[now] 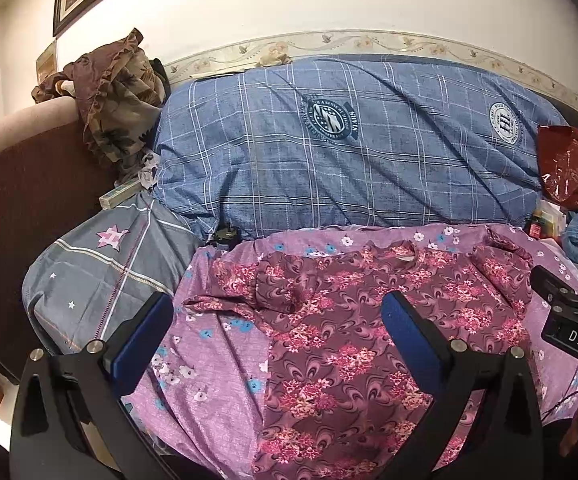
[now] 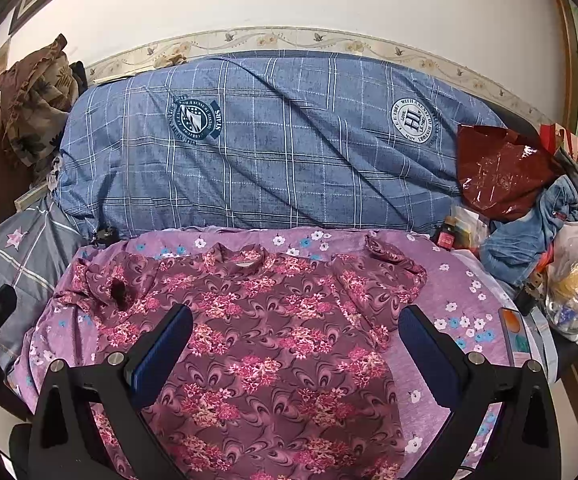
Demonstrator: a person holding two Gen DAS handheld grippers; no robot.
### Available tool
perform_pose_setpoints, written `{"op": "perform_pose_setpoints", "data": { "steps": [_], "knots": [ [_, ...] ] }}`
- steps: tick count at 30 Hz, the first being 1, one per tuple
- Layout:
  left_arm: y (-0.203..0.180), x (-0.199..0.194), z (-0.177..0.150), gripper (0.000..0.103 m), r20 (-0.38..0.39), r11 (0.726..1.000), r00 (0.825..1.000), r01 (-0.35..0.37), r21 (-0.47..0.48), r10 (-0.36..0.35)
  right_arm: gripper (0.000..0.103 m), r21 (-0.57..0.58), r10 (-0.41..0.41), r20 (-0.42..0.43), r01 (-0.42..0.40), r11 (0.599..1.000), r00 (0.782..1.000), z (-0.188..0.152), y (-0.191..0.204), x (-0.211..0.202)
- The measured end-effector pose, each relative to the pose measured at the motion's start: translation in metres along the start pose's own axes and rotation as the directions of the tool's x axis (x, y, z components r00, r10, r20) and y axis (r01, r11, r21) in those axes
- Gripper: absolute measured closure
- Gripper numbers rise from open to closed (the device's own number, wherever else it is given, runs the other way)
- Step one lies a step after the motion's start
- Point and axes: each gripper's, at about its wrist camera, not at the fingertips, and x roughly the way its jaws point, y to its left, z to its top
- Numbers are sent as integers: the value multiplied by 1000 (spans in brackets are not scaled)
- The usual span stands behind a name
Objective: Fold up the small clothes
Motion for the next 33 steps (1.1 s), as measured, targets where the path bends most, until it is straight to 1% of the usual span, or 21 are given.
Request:
{"op": "perform_pose_setpoints", "data": {
  "steps": [6, 13, 16, 23, 33],
  "knots": [
    [11, 2, 1, 0, 0, 1000, 1000, -7, -16, 7, 0, -12, 8, -9, -8, 1000, 1000, 0, 7, 4],
    [27, 6, -2, 0, -2, 999, 1000, -30, -42, 30, 0, -40, 23, -5, -23, 999, 1000, 1, 25, 3],
    [30, 7, -4, 0, -6, 998, 1000, -28, -48, 27, 0, -51, 24, -4, -24, 998, 1000, 1, 30, 2],
    [32, 7, -5, 0, -6, 998, 1000, -30, -49, 29, 0, -51, 23, -5, -23, 998, 1000, 3, 33, 1],
    [48, 7, -6, 0, -4, 996, 998, -64, -65, 64, 0, -49, 31, -12, -32, 998, 999, 2, 32, 3]
  ]
}}
